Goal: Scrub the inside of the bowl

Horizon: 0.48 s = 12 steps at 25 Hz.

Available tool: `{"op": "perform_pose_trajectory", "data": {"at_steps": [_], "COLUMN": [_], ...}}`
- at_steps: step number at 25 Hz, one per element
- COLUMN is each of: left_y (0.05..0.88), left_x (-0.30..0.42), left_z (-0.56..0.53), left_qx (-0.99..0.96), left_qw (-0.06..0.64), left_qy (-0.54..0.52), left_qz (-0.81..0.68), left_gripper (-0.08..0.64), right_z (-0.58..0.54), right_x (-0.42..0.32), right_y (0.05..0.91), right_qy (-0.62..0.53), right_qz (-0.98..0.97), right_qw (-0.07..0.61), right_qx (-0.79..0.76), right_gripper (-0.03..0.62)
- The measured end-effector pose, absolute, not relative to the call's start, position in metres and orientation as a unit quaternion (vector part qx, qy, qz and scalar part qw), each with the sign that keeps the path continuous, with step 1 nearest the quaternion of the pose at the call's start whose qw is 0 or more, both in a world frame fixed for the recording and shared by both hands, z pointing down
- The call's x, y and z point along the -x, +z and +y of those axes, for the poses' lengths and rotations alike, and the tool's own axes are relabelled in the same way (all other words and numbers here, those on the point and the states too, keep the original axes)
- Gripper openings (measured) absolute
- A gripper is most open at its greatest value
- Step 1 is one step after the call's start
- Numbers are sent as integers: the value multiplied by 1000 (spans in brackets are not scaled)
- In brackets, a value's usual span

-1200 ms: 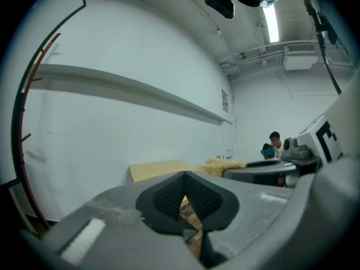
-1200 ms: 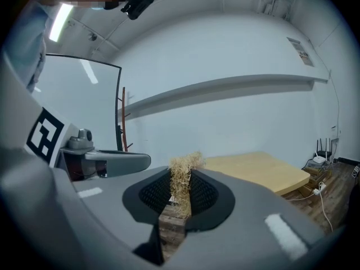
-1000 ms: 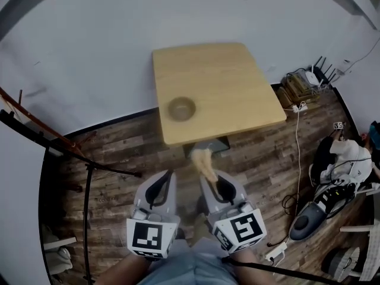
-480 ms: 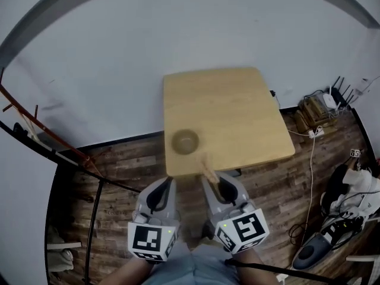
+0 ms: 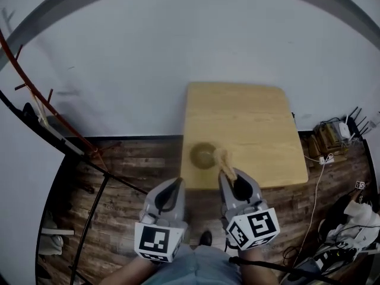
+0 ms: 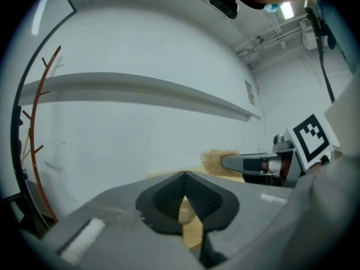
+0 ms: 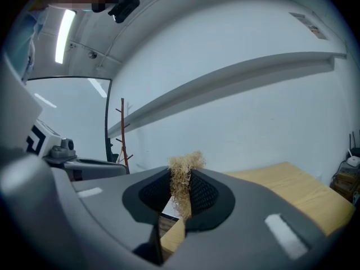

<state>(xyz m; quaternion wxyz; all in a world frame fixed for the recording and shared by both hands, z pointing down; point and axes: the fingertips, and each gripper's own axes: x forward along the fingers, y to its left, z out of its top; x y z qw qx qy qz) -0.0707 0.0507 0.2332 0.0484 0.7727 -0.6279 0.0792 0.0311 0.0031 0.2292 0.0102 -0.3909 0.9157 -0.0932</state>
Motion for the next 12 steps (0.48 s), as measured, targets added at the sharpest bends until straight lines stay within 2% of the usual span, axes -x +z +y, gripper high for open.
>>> {"op": "perform_pose_trajectory", "data": {"at_steps": [5,12], "left_y": [247,256], "left_x": [96,118], "left_z": [5,-61], "left_qx": [-780,-814], "left_qw": [73,74], "left_qy": [69,71], "left_qz": [-618,-571], "left_gripper": [20,20], "right_z": [-29,-77], "right_x": [-4,24], "right_y": [244,242], "right_qy": [-98,-93], "right_qz": [912,896], "right_qw": [-18,-33], "right_qx": [399,432], "right_gripper": [64,64]}}
